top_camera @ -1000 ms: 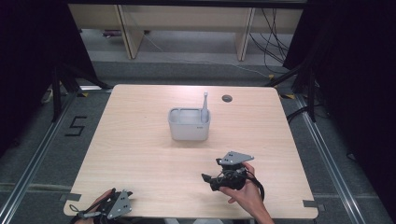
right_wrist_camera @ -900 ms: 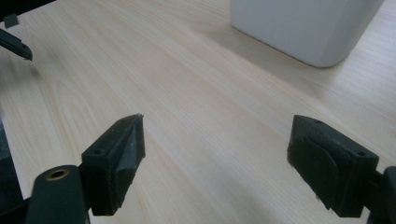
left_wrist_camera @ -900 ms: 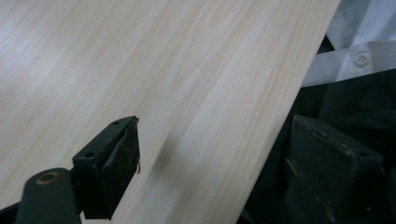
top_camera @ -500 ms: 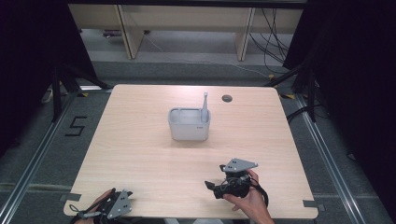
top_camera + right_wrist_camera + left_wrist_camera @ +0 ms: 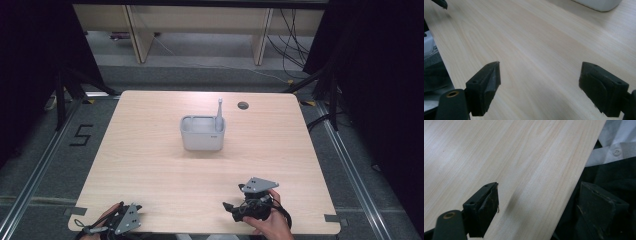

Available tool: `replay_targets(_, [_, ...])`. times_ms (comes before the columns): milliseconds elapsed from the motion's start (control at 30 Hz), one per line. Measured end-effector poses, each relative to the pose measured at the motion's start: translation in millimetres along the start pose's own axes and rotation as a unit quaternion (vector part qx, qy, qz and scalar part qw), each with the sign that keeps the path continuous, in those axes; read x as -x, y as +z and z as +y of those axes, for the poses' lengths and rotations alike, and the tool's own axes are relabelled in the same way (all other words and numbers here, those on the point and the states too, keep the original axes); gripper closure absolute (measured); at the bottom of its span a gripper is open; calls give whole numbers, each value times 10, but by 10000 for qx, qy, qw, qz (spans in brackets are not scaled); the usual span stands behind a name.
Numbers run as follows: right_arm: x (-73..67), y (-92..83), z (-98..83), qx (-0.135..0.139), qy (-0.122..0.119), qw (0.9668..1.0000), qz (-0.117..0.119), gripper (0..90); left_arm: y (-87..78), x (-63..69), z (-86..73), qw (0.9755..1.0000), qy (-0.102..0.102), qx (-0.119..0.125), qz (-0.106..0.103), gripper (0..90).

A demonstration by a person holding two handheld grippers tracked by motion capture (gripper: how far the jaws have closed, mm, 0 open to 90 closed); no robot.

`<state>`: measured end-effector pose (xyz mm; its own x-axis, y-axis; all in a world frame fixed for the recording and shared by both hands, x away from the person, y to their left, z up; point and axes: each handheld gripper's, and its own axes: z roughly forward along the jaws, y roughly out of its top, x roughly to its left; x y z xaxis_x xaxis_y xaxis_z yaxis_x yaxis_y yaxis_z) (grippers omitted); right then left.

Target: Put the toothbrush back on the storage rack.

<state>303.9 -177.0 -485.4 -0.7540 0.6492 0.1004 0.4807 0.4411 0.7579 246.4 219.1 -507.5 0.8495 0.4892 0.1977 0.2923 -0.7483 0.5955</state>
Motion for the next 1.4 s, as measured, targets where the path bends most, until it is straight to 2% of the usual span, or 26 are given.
replay_targets(100, [-1, -20, -34, -55, 33, 10000, 11, 180, 2, 1, -1, 10000, -2, -6, 17, 163])
replay_targets(167, [6, -28, -47, -34, -28, 10000, -28, 180, 2, 1, 0, 10000, 1, -6, 14, 164])
replay_targets(267, [-3, -67, -92, -76, 89, 9999, -46, 179, 1, 0, -1, 10000, -7, 1, 2, 164])
replay_targets(333, [3, -85, -117, -86, 48, 9999, -62, 177, 2, 3, -1, 10000, -17, -1, 14, 164])
replay_targets(433, [-2, -117, -154, -127, 137, 9998, -76, 174, 4, 0, -1, 10000, -17, -4, -2, 163])
replay_targets(567, [-3, -142, -191, -145, 79, 9998, -98, 172, 4, 0, -1, 10000, -20, -3, 1, 164])
replay_targets(700, [-15, -162, -218, -149, 145, 9997, -111, 172, 5, -1, -1, 10000, -13, -2, 16, 163])
replay_targets(767, [-6, -166, -232, -154, 48, 9998, -98, 172, 6, -1, -1, 10000, -13, -1, 19, 163])
replay_targets(900, [-20, -201, -262, -199, 112, 9996, -171, 172, 6, -1, -2, 10000, -7, -11, 26, 163])
replay_targets(933, [-18, -208, -276, -192, 112, 9996, -187, 172, 5, -4, -1, 10000, -33, -7, -37, 163])
replay_targets(1067, [-17, -215, -288, -216, 89, 9996, -150, 172, 7, -6, -2, 10000, -33, -3, -75, 163])
replay_targets(1100, [-27, -237, -296, -246, 137, 9993, -234, 172, 7, -8, -1, 10000, -26, -7, -66, 163])
replay_targets(1167, [-17, -235, -301, -236, 58, 9995, -206, 171, 6, -6, -2, 10000, -32, -5, -71, 163])
replay_targets(1400, [-17, -241, -313, -269, 54, 9994, -226, 171, 8, -7, -1, 10000, -29, -6, -73, 163])
